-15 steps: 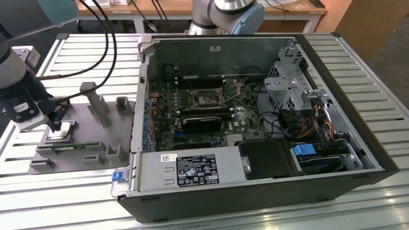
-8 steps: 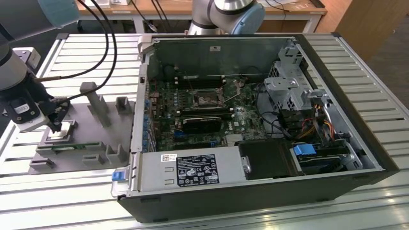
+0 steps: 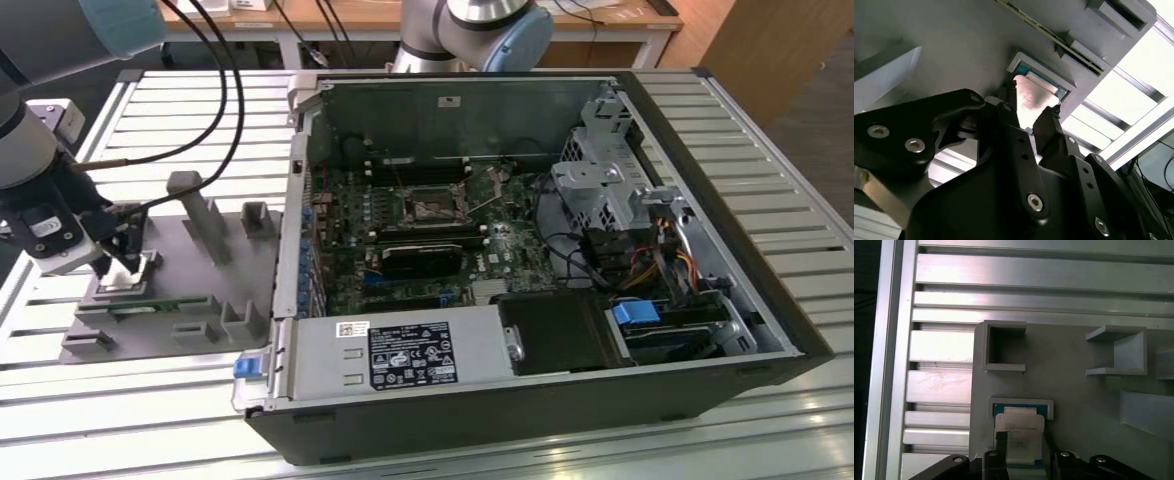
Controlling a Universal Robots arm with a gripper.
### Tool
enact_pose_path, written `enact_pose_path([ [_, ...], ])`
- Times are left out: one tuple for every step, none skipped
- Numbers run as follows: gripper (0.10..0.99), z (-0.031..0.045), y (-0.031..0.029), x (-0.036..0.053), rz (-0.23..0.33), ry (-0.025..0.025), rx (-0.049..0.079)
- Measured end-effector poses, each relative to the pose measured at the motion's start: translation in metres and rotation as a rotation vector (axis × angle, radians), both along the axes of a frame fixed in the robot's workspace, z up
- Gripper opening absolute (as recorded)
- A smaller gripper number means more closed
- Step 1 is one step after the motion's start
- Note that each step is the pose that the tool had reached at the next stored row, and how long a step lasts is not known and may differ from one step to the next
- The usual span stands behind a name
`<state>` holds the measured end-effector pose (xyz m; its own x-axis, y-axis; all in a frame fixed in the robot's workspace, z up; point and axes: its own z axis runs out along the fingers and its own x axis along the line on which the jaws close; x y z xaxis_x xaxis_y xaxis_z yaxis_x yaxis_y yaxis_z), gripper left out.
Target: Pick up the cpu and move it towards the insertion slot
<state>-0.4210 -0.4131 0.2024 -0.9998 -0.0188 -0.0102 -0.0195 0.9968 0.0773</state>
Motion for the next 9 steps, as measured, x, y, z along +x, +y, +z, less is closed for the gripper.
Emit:
enact_pose_path([
  [0.408,0.0,0.0,0.0,0.0,0.0,0.0],
  [0.467,0.0,0.0,0.0,0.0,0.0,0.0],
  [0.467,0.0,0.0,0.0,0.0,0.0,0.0],
  [0.525,0.0,0.0,0.0,0.0,0.0,0.0],
  [0.58,-0.0001,0.0,0.0,0.0,0.0,0.0],
  [0.58,-0.0001,0.0,0.0,0.0,0.0,0.0],
  [0.58,-0.0001,0.0,0.0,0.0,0.0,0.0],
  [0.647,-0.0001,0.0,0.0,0.0,0.0,0.0],
  [0.647,-0.0008,0.0,0.0,0.0,-0.0004,0.0],
])
